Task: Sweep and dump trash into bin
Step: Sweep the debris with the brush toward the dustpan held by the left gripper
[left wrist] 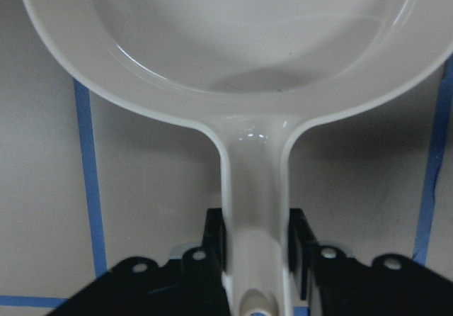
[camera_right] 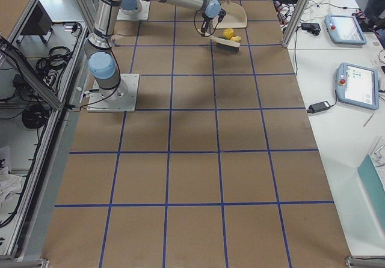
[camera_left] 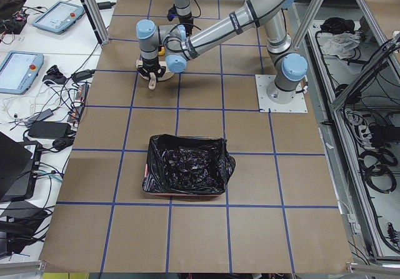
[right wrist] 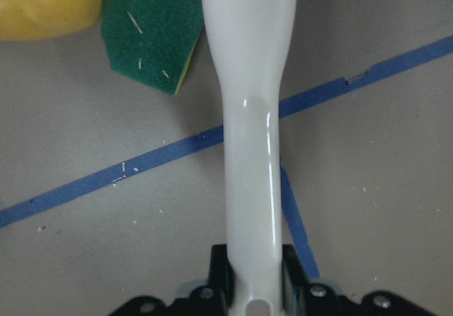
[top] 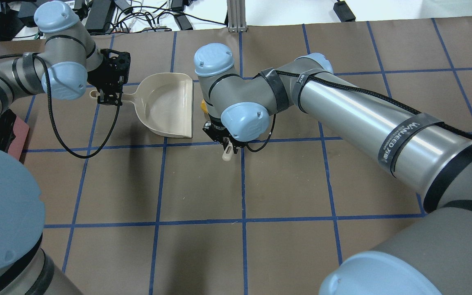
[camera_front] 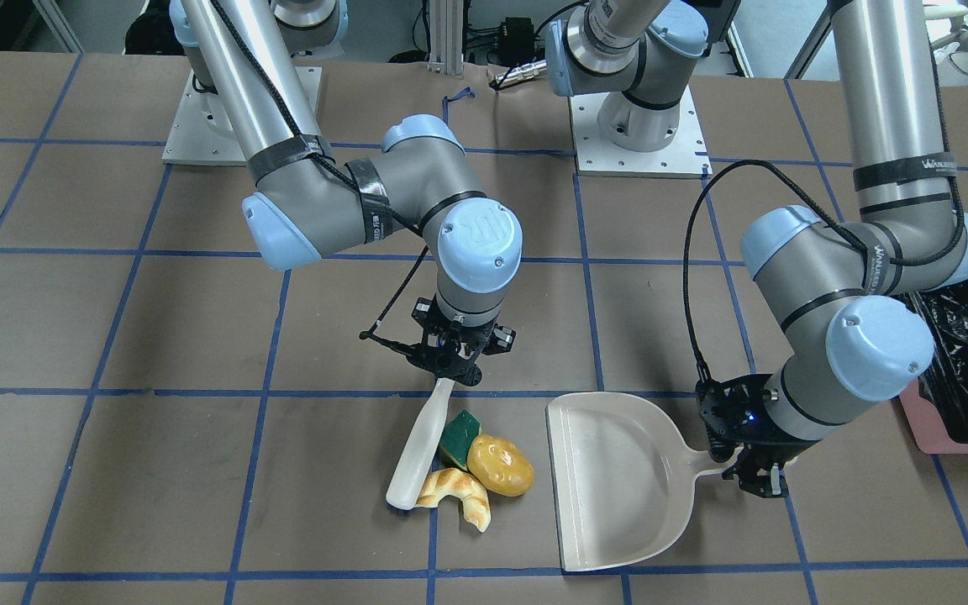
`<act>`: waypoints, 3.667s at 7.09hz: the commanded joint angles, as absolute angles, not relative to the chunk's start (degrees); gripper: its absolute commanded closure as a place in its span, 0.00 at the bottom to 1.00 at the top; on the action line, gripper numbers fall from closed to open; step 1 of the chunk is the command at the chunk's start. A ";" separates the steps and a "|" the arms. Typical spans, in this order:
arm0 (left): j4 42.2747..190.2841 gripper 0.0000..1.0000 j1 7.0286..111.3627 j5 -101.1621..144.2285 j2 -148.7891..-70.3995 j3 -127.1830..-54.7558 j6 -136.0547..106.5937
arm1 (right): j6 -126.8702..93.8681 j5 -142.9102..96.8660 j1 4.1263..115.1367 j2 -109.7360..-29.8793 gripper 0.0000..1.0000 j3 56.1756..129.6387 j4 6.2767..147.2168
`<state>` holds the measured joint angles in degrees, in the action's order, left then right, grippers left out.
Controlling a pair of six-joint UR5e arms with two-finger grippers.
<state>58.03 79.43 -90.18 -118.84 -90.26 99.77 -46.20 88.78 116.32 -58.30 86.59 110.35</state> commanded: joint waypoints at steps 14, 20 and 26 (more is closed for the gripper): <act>58.01 0.67 79.45 -90.26 -118.21 -90.79 99.40 | -48.52 85.43 120.93 -54.76 1.00 83.67 117.07; 57.92 0.67 79.45 -90.26 -118.39 -91.41 99.23 | -48.43 81.31 122.25 -52.91 1.00 79.45 119.27; 57.92 0.67 79.45 -90.26 -118.30 -91.41 98.96 | -49.39 75.24 123.75 -50.10 1.00 76.64 124.71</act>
